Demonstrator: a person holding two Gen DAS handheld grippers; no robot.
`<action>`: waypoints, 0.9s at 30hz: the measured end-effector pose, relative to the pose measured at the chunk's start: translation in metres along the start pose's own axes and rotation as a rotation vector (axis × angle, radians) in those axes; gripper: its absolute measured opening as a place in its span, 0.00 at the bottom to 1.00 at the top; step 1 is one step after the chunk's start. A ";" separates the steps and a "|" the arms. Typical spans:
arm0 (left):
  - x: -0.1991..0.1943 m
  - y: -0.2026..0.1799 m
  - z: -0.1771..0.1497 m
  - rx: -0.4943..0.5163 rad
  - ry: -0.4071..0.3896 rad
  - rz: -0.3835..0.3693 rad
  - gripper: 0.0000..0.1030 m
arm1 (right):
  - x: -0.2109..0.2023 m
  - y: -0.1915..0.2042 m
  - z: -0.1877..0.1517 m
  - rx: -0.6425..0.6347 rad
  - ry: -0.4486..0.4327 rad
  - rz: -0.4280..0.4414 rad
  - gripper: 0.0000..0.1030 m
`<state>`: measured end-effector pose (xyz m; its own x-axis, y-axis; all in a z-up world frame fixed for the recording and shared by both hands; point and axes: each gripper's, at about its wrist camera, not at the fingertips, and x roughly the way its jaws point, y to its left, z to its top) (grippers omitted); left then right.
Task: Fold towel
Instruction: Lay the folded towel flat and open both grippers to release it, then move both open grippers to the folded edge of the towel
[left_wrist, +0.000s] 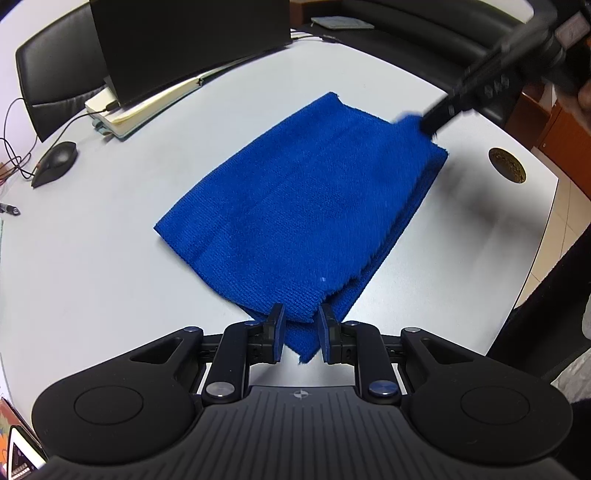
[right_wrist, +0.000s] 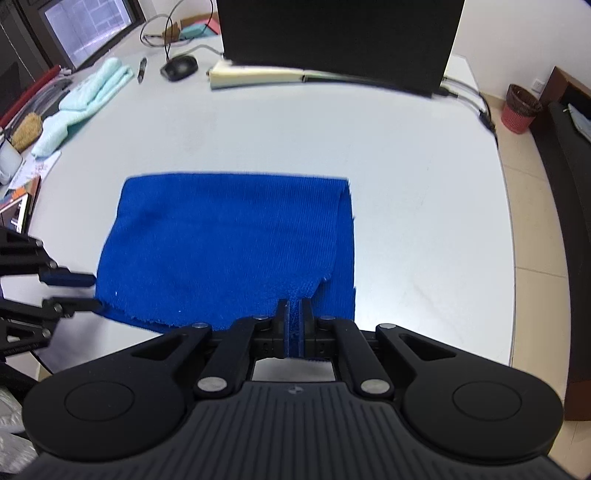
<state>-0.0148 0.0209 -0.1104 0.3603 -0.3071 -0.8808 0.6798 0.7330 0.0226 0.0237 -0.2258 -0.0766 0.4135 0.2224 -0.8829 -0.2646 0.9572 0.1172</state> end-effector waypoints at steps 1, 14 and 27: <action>0.000 0.000 0.000 0.001 0.003 0.000 0.21 | -0.002 -0.001 0.002 -0.003 -0.007 -0.003 0.04; 0.005 0.004 -0.007 -0.025 0.045 -0.015 0.21 | 0.013 -0.013 -0.003 0.006 0.032 -0.056 0.05; -0.005 0.013 -0.001 -0.076 0.002 -0.023 0.22 | 0.028 -0.002 -0.018 -0.055 0.056 -0.136 0.29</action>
<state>-0.0085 0.0322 -0.1064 0.3445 -0.3231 -0.8814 0.6376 0.7697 -0.0329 0.0200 -0.2251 -0.1094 0.3994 0.0796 -0.9133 -0.2576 0.9658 -0.0285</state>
